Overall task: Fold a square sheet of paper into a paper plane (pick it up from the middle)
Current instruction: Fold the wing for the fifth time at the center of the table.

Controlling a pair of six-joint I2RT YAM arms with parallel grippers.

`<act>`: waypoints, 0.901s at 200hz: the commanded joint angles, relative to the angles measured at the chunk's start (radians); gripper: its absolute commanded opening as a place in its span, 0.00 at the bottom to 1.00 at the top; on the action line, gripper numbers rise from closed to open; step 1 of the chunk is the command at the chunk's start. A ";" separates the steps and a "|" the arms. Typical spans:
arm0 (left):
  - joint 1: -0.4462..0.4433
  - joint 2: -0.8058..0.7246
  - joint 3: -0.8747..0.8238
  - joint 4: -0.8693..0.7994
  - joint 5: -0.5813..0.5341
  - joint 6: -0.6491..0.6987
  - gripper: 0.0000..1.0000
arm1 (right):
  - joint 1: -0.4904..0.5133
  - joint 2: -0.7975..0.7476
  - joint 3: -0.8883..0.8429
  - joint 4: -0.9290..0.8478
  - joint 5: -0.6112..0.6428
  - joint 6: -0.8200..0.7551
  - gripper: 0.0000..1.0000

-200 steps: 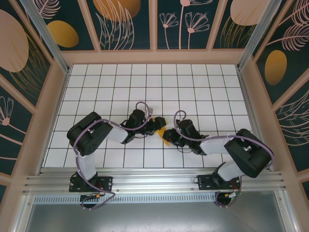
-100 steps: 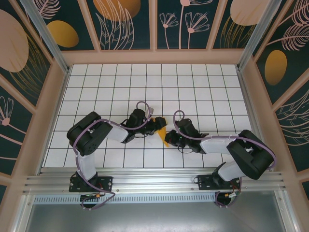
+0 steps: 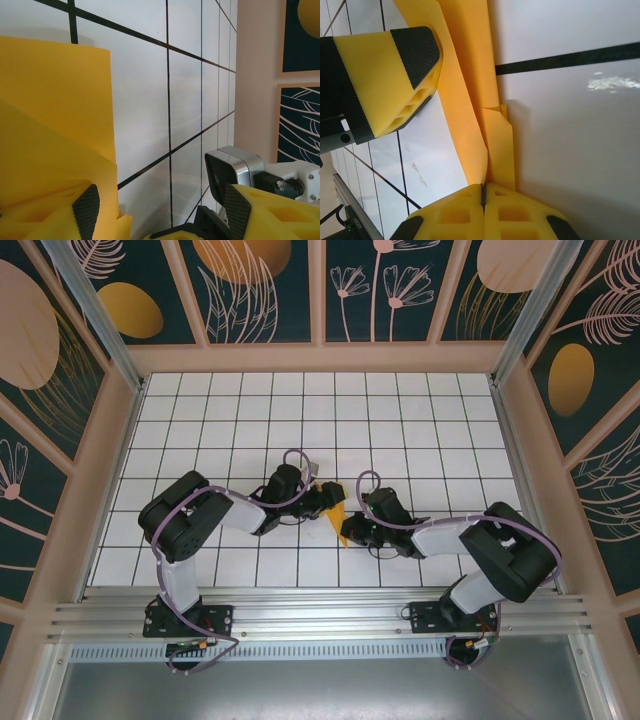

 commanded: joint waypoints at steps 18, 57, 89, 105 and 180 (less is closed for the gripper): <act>-0.002 0.046 0.015 -0.097 -0.047 0.051 0.70 | -0.001 -0.067 -0.031 -0.120 -0.006 0.006 0.09; -0.003 0.051 0.016 -0.106 -0.047 0.056 0.70 | -0.002 -0.084 -0.060 -0.120 -0.041 0.012 0.11; -0.002 0.052 0.017 -0.109 -0.048 0.057 0.70 | -0.001 -0.094 -0.061 -0.122 -0.057 0.008 0.14; -0.003 0.053 0.023 -0.108 -0.040 0.059 0.70 | -0.001 -0.103 -0.047 -0.140 -0.054 -0.004 0.15; -0.002 -0.003 0.059 -0.073 0.039 0.080 0.72 | -0.021 -0.009 -0.061 -0.045 -0.089 0.002 0.00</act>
